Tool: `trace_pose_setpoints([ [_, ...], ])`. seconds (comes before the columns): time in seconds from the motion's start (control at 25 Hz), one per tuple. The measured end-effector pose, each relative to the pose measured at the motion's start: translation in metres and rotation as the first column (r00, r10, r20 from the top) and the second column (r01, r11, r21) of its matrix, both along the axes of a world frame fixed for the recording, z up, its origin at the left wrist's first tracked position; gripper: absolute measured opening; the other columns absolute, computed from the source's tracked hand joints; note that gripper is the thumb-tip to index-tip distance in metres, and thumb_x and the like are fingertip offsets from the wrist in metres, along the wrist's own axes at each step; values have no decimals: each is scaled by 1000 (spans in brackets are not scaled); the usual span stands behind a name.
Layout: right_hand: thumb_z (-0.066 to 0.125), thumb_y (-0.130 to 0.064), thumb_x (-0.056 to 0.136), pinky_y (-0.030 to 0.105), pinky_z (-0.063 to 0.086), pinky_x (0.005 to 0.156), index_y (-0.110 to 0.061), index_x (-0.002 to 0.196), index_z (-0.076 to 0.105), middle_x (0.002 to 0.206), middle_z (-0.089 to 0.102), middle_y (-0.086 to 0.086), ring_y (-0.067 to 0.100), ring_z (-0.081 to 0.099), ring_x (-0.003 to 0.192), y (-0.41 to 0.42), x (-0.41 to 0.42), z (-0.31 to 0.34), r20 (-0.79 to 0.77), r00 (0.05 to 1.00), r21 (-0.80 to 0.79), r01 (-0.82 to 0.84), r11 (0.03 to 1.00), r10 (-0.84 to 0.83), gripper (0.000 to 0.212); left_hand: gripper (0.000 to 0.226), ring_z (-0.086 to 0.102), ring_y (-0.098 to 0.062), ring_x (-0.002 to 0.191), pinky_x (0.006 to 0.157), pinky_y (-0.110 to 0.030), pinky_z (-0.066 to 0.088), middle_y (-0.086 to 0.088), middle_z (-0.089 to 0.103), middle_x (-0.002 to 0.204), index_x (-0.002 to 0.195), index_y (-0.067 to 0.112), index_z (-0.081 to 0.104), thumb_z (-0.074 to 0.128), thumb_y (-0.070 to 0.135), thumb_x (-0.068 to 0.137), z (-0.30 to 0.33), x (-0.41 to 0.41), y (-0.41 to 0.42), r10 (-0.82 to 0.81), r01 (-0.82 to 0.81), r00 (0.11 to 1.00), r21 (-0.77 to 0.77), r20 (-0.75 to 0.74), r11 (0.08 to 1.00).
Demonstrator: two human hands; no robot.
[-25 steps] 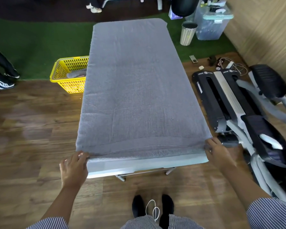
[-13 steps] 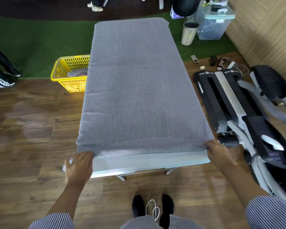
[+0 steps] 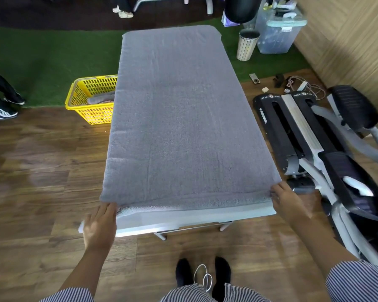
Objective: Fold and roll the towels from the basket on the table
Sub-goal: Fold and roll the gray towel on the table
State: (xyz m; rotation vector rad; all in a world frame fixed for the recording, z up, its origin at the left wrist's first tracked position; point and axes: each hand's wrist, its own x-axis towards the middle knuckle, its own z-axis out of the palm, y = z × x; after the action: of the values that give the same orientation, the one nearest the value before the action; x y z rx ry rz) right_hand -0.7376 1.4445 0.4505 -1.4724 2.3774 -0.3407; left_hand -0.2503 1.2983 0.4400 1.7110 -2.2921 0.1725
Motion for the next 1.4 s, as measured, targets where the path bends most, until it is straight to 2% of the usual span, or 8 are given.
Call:
trace_pose_setpoints([
  [0.08, 56, 6, 81, 41, 49, 69, 1, 96, 64, 98, 58, 11, 38, 58, 83, 3, 2, -5, -1, 1000, 5, 27, 1000, -27, 17, 4, 57, -31, 63, 52, -40, 48, -8, 63, 76, 83, 6, 68, 64, 5, 85, -4, 0, 0, -44, 42, 996, -20, -78, 999],
  [0.2, 58, 5, 78, 36, 45, 79, -1, 111, 61, 111, 58, 8, 30, 58, 92, 5, 4, -1, 28, 996, 15, 83, 996, -83, 34, 36, 64, -31, 84, 71, -44, 51, -8, 70, 91, 91, 5, 72, 45, 26, 80, -4, 4, 5, -94, 97, 993, 52, -65, 994],
  [0.28, 54, 8, 77, 37, 46, 77, -3, 112, 60, 113, 57, 9, 31, 55, 95, 5, 5, 0, 14, 998, 49, 60, 997, -61, 37, 44, 65, -33, 89, 79, -49, 50, -10, 70, 96, 96, 4, 72, 39, 23, 75, -3, 6, 4, -123, 124, 992, 79, -15, 989],
  [0.6, 50, -1, 85, 37, 42, 71, -1, 101, 58, 104, 58, 14, 34, 52, 93, 7, -1, 4, -43, 998, 147, 51, 988, -45, 18, 36, 64, -28, 61, 62, -46, 49, 0, 66, 72, 81, 12, 71, 37, 24, 77, 7, 4, 1, -130, 129, 992, 163, -9, 978],
  [0.88, 46, 7, 85, 44, 47, 78, -2, 112, 50, 115, 44, 14, 37, 51, 101, -5, 4, 12, -114, 993, 135, 56, 989, -40, 29, 24, 63, -35, 81, 74, -54, 49, -10, 64, 99, 89, 7, 66, 55, -3, 71, 1, 1, 2, -30, 36, 998, 114, -52, 993],
  [1.12, 54, 7, 79, 41, 52, 77, -2, 117, 60, 121, 54, 8, 36, 60, 97, -2, 3, 0, -8, 996, 86, 85, 993, -85, 40, 34, 68, -28, 87, 87, -53, 45, -7, 71, 94, 98, 8, 69, 45, 22, 79, 0, 0, -1, -74, 76, 997, 71, -28, 995],
  [1.24, 54, 2, 79, 40, 51, 73, -5, 111, 62, 113, 57, 8, 34, 58, 94, -8, 3, 6, -17, 997, 127, 76, 989, -75, 33, 29, 68, -26, 78, 86, -56, 42, -1, 69, 81, 93, 12, 68, 44, 20, 78, 6, -7, -6, -42, 39, 999, 112, 23, 993],
  [1.4, 51, -10, 82, 34, 44, 62, -2, 80, 65, 80, 54, 7, 33, 56, 82, -3, -4, 2, -91, 995, 140, 43, 989, -30, 17, 36, 64, -25, 58, 71, -48, 39, 3, 63, 62, 71, 17, 68, 37, 31, 83, 8, 4, -8, -125, 113, 984, 100, 127, 989],
])
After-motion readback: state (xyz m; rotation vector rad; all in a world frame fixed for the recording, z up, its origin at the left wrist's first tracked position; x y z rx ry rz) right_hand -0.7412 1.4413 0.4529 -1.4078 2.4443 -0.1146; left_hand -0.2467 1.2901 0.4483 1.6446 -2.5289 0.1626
